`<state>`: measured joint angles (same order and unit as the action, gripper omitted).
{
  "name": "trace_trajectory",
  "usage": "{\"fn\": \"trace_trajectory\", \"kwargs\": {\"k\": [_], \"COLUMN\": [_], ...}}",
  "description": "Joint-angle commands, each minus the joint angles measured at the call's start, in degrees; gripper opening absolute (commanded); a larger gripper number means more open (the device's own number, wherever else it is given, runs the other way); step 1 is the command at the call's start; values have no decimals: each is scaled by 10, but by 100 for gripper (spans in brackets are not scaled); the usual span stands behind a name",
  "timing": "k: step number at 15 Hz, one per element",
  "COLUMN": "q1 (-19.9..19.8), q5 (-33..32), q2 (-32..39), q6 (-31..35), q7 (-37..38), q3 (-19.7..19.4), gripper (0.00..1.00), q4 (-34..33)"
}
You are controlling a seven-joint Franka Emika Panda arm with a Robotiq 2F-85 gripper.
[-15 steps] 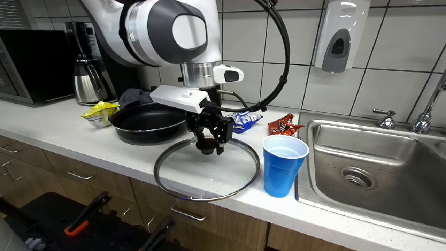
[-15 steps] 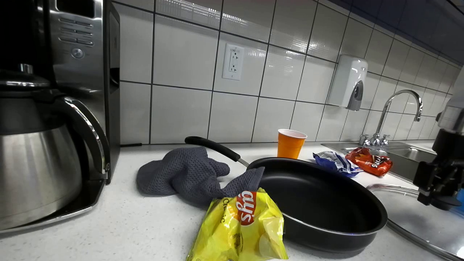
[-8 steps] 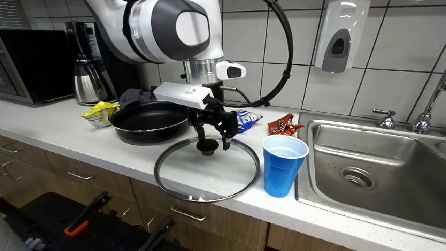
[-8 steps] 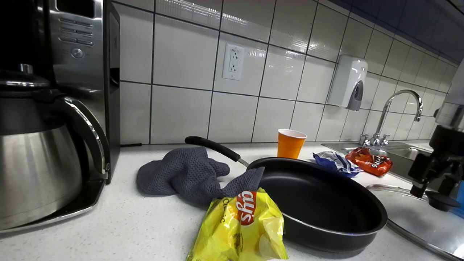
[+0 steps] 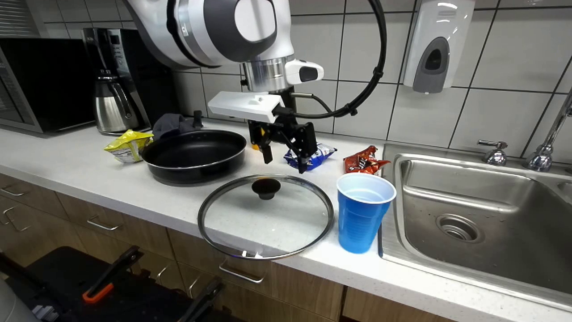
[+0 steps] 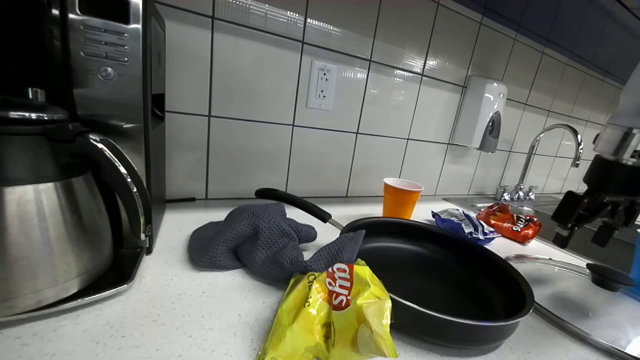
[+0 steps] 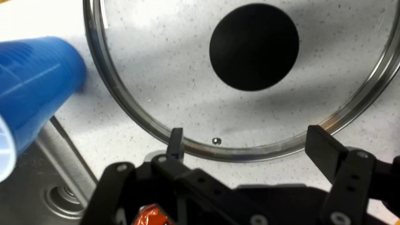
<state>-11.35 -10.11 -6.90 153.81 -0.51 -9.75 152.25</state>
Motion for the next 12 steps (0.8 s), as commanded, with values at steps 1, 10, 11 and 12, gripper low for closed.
{"fn": "trace_trajectory", "kwargs": {"k": [1,10,11,12], "q1": [2,6,7,8], "q5": [6,44,45,45], "q2": [2,29,33,36], "q6": [23,76,76,76], "q7": [-19,-31,-32,-32], "q3": [-1,-1,-1,-1], "gripper": [100,100,100,100], "q4": [-27,-54,-58,-60]}}
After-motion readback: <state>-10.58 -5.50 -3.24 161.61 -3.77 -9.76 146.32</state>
